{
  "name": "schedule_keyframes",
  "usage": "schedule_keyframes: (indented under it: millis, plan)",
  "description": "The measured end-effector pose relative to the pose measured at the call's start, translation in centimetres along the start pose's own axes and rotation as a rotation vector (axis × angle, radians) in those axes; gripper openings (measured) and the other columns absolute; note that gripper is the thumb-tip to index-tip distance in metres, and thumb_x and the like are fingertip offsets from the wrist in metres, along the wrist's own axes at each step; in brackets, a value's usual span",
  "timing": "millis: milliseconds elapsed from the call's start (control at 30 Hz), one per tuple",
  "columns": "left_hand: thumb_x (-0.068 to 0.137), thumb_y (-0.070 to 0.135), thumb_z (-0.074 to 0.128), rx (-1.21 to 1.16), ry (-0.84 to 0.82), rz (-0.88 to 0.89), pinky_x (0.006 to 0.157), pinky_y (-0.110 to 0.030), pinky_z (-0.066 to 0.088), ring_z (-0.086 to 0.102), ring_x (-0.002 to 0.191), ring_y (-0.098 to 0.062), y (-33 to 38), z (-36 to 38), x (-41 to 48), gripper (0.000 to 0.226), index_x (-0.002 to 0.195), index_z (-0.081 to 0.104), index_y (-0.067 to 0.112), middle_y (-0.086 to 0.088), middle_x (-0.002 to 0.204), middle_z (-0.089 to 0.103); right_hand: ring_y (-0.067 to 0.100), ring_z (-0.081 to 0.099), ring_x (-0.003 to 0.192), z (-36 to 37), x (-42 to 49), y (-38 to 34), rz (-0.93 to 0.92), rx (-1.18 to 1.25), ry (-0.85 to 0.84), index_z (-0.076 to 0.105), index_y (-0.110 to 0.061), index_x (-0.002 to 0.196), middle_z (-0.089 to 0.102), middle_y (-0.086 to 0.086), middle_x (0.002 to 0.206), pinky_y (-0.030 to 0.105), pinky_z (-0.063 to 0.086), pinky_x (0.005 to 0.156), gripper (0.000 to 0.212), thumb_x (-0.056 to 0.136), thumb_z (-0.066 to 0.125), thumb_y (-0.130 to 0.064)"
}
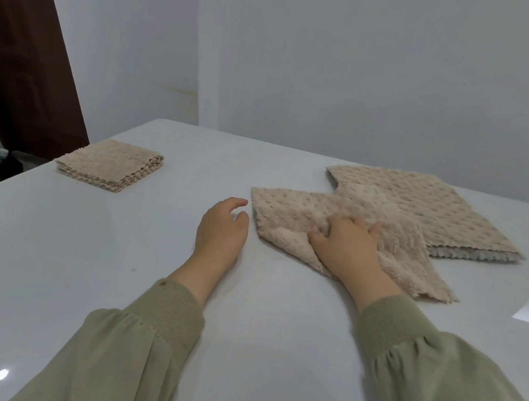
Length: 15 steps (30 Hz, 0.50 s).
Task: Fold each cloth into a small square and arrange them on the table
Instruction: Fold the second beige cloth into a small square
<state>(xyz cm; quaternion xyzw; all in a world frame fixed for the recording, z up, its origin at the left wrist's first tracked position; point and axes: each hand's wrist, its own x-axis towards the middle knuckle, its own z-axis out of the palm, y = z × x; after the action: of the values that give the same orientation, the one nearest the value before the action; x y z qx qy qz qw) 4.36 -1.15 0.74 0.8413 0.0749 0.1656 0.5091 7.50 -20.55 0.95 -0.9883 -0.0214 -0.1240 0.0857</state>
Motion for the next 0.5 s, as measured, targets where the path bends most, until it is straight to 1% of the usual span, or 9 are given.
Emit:
schedule_keyframes:
  millis: [67, 100, 167, 233, 267, 333, 400, 433, 500]
  plan:
    - [0.094, 0.013, 0.041, -0.058, 0.02, -0.009, 0.101, -0.022, 0.033, 0.043, 0.127, -0.01, 0.1, -0.1, 0.0, 0.036, 0.127, 0.055, 0.02, 0.006, 0.136, 0.052, 0.027, 0.054, 0.097, -0.2, -0.1, -0.4, -0.043, 0.009, 0.06, 0.051, -0.017, 0.079, 0.058, 0.002, 0.082, 0.057, 0.013, 0.113, 0.02, 0.092, 0.046, -0.03]
    - [0.095, 0.013, 0.041, -0.094, 0.039, -0.02, 0.099, -0.021, 0.033, 0.044, 0.126, -0.01, 0.2, -0.3, 0.0, 0.036, 0.127, 0.055, 0.019, 0.006, 0.134, 0.053, 0.026, 0.054, 0.085, -0.2, -0.1, -0.7, -0.097, 0.033, 0.1, 0.049, -0.016, 0.075, 0.057, 0.003, 0.076, 0.054, 0.022, 0.111, 0.018, 0.092, 0.048, -0.023]
    - [0.094, 0.012, 0.041, -0.152, 0.088, -0.029, 0.097, -0.02, 0.034, 0.047, 0.123, -0.01, 0.3, -0.8, 0.0, 0.036, 0.126, 0.056, 0.019, 0.005, 0.132, 0.055, 0.029, 0.052, 0.066, 0.0, -0.5, -2.0, -0.302, 0.184, 0.253, 0.048, -0.014, 0.072, 0.058, 0.01, 0.068, 0.047, 0.039, 0.096, 0.016, 0.088, 0.052, -0.013]
    - [0.094, 0.011, 0.04, -0.188, 0.153, -0.014, 0.097, -0.02, 0.035, 0.049, 0.12, -0.009, 0.4, -1.4, 0.0, 0.035, 0.124, 0.057, 0.018, 0.005, 0.129, 0.056, 0.029, 0.051, 0.061, 0.2, -1.5, -3.9, -0.461, 0.339, 0.448, 0.052, -0.009, 0.074, 0.057, 0.01, 0.064, 0.042, 0.042, 0.092, 0.015, 0.089, 0.05, -0.014]
    - [0.094, 0.011, 0.04, -0.19, 0.184, 0.007, 0.098, -0.022, 0.036, 0.049, 0.12, -0.009, 0.5, -1.7, -0.2, 0.035, 0.124, 0.057, 0.018, 0.006, 0.128, 0.057, 0.028, 0.055, 0.067, 0.3, -1.8, -4.6, -0.474, 0.346, 0.49, 0.055, -0.007, 0.08, 0.06, 0.009, 0.07, 0.042, 0.04, 0.097, 0.018, 0.091, 0.046, -0.018]
    - [0.095, 0.014, 0.039, -0.119, 0.202, 0.085, 0.103, -0.026, 0.036, 0.047, 0.122, -0.01, 0.6, -2.2, -0.4, 0.034, 0.124, 0.057, 0.018, 0.005, 0.129, 0.056, 0.026, 0.061, 0.099, 0.7, -2.2, -5.2, -0.376, 0.26, 0.452, 0.061, -0.006, 0.1, 0.068, 0.01, 0.1, 0.052, 0.03, 0.106, 0.027, 0.094, 0.043, -0.025]
    - [0.097, 0.019, 0.04, 0.014, 0.148, 0.195, 0.105, -0.024, 0.031, 0.042, 0.126, -0.011, 0.6, -2.2, -0.6, 0.034, 0.127, 0.055, 0.018, 0.004, 0.131, 0.054, 0.025, 0.046, 0.128, 0.5, -2.2, -4.5, -0.226, 0.211, 0.355, 0.058, -0.008, 0.119, 0.057, 0.01, 0.131, 0.056, 0.014, 0.112, 0.032, 0.097, 0.043, -0.025]
    - [0.098, 0.022, 0.041, 0.076, 0.102, 0.25, 0.103, -0.021, 0.028, 0.041, 0.127, -0.012, 0.7, -2.0, -0.7, 0.034, 0.129, 0.054, 0.017, 0.004, 0.133, 0.053, 0.025, 0.041, 0.132, 0.3, -2.1, -3.8, -0.172, 0.194, 0.338, 0.056, -0.009, 0.123, 0.053, 0.009, 0.135, 0.055, 0.01, 0.113, 0.034, 0.097, 0.042, -0.025]
    - [0.097, 0.029, 0.046, 0.181, -0.047, 0.369, 0.104, -0.02, 0.025, 0.038, 0.13, -0.012, 0.7, -1.5, -0.8, 0.041, 0.135, 0.048, 0.018, 0.003, 0.138, 0.049, 0.024, 0.041, 0.13, -0.1, -2.3, -2.6, -0.083, 0.154, 0.304, 0.055, -0.011, 0.122, 0.056, 0.007, 0.131, 0.055, 0.01, 0.113, 0.034, 0.098, 0.037, -0.026]
